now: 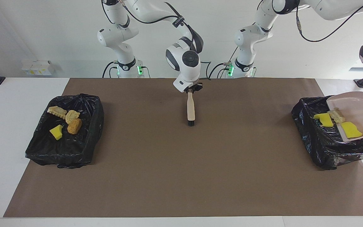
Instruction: Sweep and dump trash in bin
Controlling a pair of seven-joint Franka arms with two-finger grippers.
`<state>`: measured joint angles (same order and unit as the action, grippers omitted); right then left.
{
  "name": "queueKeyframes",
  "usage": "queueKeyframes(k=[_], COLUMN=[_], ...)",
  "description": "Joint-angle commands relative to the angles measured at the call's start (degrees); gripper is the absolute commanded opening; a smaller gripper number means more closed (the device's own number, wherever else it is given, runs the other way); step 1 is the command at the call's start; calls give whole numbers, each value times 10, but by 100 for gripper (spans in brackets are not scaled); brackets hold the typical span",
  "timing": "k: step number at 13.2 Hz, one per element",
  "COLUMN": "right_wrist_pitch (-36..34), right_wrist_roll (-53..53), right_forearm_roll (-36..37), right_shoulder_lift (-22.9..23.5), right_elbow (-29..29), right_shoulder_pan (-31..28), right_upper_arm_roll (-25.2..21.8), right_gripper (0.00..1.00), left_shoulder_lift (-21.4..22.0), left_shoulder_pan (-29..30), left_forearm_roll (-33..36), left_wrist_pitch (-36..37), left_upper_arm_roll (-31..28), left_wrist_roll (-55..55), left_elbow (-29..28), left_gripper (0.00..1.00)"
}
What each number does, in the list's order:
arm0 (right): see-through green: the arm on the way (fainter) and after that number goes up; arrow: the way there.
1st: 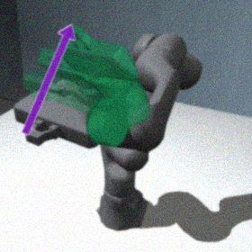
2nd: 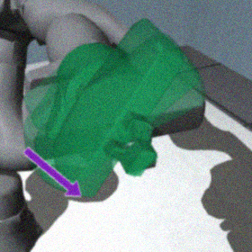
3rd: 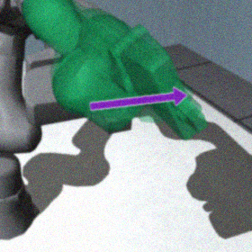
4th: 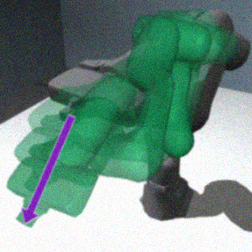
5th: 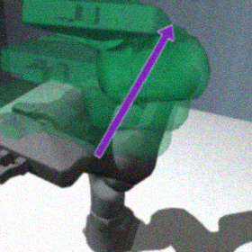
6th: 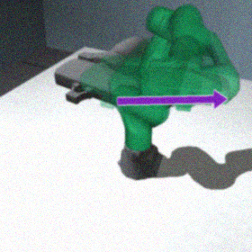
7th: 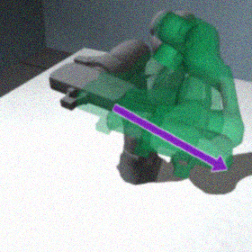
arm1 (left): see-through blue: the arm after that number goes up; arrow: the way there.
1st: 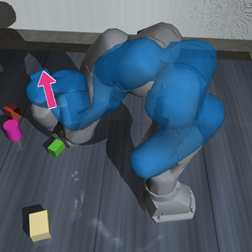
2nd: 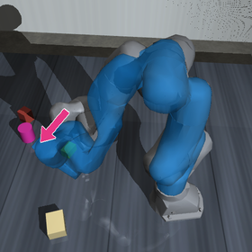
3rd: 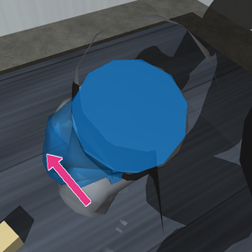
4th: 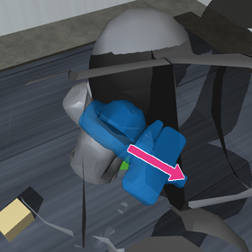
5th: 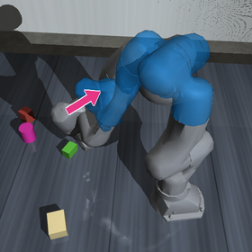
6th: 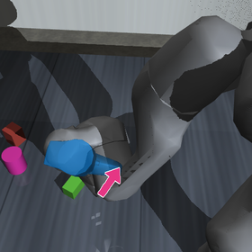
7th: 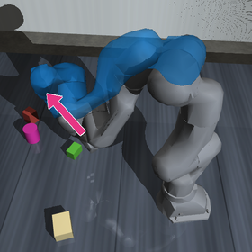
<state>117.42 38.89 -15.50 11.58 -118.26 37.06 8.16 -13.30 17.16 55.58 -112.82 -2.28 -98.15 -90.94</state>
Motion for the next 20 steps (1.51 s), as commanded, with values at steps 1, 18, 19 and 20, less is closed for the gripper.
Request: queueKeyframes(k=[1,18,19,20], right_wrist_pitch=[-7,-121,-134,-153], right_wrist_roll=[-15,-268,-289,-308], right_forearm_roll=[6,247,247,246], right_shoulder_lift=[11,-84,-96,-109], right_elbow=[22,181,184,191], right_shoulder_pan=[-12,-291,-304,-319], right_upper_arm_roll=[-1,-10,-11,-10], right_gripper=[100,100,100,100], left_shoulder_lift=[61,134,132,129], left_shoulder_pan=[-24,-75,-89,-111], left_forearm_roll=[75,-343,-348,-357], left_wrist_pitch=[-13,19,16,13], left_upper_arm_roll=[-7,3,5,5], left_wrist_roll=[33,86,110,149], left_elbow=[-65,-141,-155,-168], left_gripper=[0,0,0,0])
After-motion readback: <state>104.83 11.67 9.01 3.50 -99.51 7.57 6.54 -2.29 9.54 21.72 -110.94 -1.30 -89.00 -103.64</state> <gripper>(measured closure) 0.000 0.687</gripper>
